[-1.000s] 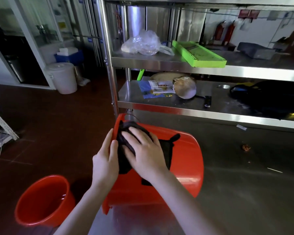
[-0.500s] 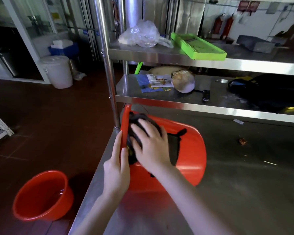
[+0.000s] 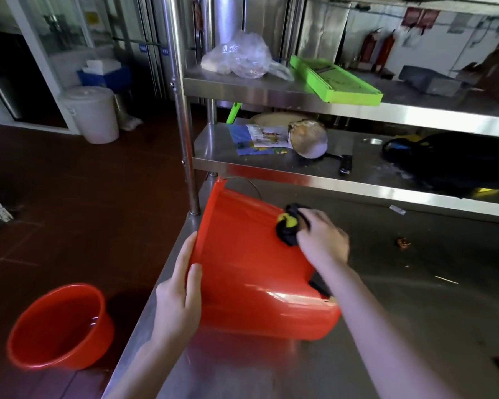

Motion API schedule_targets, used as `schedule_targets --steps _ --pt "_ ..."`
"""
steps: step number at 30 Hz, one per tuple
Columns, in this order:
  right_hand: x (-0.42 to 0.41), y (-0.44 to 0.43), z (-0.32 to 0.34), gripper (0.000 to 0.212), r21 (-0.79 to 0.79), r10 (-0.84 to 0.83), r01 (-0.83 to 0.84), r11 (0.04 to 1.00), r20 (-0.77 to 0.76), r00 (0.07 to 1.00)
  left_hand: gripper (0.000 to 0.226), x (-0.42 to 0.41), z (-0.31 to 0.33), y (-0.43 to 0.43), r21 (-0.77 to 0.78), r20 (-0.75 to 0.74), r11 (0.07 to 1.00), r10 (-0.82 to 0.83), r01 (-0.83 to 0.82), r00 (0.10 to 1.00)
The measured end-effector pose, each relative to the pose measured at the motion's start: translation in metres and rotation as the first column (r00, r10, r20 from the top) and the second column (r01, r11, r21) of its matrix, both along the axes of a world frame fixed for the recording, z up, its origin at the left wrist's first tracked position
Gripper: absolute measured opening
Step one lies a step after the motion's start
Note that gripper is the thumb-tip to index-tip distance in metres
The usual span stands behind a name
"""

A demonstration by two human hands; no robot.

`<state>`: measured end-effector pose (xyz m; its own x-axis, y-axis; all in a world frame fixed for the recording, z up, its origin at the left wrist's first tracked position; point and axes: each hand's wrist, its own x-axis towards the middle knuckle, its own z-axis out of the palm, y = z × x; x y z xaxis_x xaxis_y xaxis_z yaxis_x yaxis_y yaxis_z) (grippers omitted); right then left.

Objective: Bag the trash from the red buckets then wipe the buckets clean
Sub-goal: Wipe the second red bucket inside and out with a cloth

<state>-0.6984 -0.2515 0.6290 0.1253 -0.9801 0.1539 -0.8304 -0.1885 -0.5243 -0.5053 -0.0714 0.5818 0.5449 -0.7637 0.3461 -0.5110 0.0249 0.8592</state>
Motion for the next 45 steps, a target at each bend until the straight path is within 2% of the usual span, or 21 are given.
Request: schedule_targets --steps 4,6,10,13,15,17,21,24,26,27,29,31,33,36,38,39,41,43,45 --pt "0.087 0.051 0.013 0.037 -0.288 0.324 -0.33 0.899 -0.069 0.943 0.046 0.006 0.003 0.001 0.05 0.021 0.999 -0.019 0.018 1.0" --pt "0.105 0.071 0.013 0.041 -0.363 0.38 -0.4 0.842 -0.129 0.916 0.044 0.015 0.007 0.006 0.081 -0.037 0.995 -0.053 0.056 0.998" --pt "0.102 0.084 0.006 0.041 -0.404 0.388 -0.43 0.807 -0.186 0.903 0.039 0.04 0.044 -0.015 0.139 -0.154 0.976 -0.144 0.166 0.977" --pt "0.103 0.101 -0.002 0.039 -0.483 0.475 -0.515 0.708 -0.213 0.854 0.056 0.054 0.077 -0.068 0.217 -0.158 0.974 -0.034 0.069 0.987" --pt "0.1 0.106 -0.009 0.037 -0.514 0.517 -0.546 0.662 -0.215 0.829 0.063 0.052 0.089 -0.096 0.379 -0.044 0.924 0.075 -0.053 0.996" --pt "0.089 0.101 -0.015 0.038 -0.508 0.516 -0.528 0.68 -0.181 0.838 0.06 0.04 0.091 -0.107 0.419 0.061 0.903 0.074 -0.092 0.995" --pt "0.048 0.076 -0.022 0.045 -0.426 0.408 -0.443 0.789 -0.175 0.896 0.045 0.02 0.086 -0.104 0.365 0.137 0.927 0.034 -0.082 0.99" --pt "0.0 0.037 -0.025 0.041 -0.272 0.116 -0.131 0.953 -0.07 0.991 0.04 0.019 0.069 -0.07 0.228 0.116 0.973 0.011 -0.038 0.993" --pt "-0.025 0.012 -0.023 0.038 -0.098 -0.043 0.047 0.994 0.039 0.998 0.041 0.017 0.053 -0.046 0.173 0.053 0.985 0.022 -0.031 0.998" --pt "-0.028 0.003 -0.022 0.038 -0.05 -0.076 0.079 0.996 0.063 0.995 0.041 0.015 0.046 -0.04 0.15 0.016 0.988 0.02 -0.022 1.0" --pt "-0.008 0.004 -0.017 0.036 -0.09 -0.058 0.059 0.994 0.005 0.998 0.04 0.012 0.04 -0.038 0.116 -0.023 0.993 0.007 -0.004 1.0" --pt "0.035 0.022 -0.011 0.035 -0.238 0.076 -0.091 0.967 -0.07 0.995 0.039 0.014 0.04 -0.042 0.109 -0.009 0.994 -0.006 0.007 1.0" --pt "0.081 0.048 -0.009 0.037 -0.336 0.263 -0.28 0.899 -0.097 0.96 0.041 0.019 0.038 -0.042 0.099 0.05 0.995 -0.002 -0.003 0.999" --pt "0.109 0.071 -0.011 0.037 -0.383 0.446 -0.459 0.802 -0.126 0.886 0.042 0.026 0.031 -0.033 0.073 0.069 0.997 0.024 -0.029 0.997" --pt "0.093 0.063 -0.015 0.04 -0.402 0.474 -0.501 0.766 -0.171 0.864 0.04 0.027 0.028 -0.027 0.063 0.048 0.998 0.015 -0.018 0.999" --pt "0.08 0.056 -0.017 0.041 -0.402 0.451 -0.482 0.779 -0.174 0.875 0.039 0.027 0.027 -0.025 0.066 0.03 0.998 0.01 -0.012 1.0" --pt "0.049 0.036 -0.019 0.041 -0.38 0.304 -0.327 0.865 -0.122 0.945 0.039 0.025 0.027 -0.022 0.068 -0.016 0.998 0.003 -0.002 1.0" --pt "0.017 0.009 -0.015 0.038 -0.209 0.111 -0.124 0.97 -0.074 0.991 0.04 0.022 0.027 -0.019 0.062 -0.018 0.998 0.003 -0.002 1.0" --pt "-0.003 -0.011 -0.01 0.037 0.021 -0.01 0.011 1.0 -0.043 0.999 0.041 0.018 0.026 -0.016 0.05 -0.014 0.999 -0.004 0.005 1.0"
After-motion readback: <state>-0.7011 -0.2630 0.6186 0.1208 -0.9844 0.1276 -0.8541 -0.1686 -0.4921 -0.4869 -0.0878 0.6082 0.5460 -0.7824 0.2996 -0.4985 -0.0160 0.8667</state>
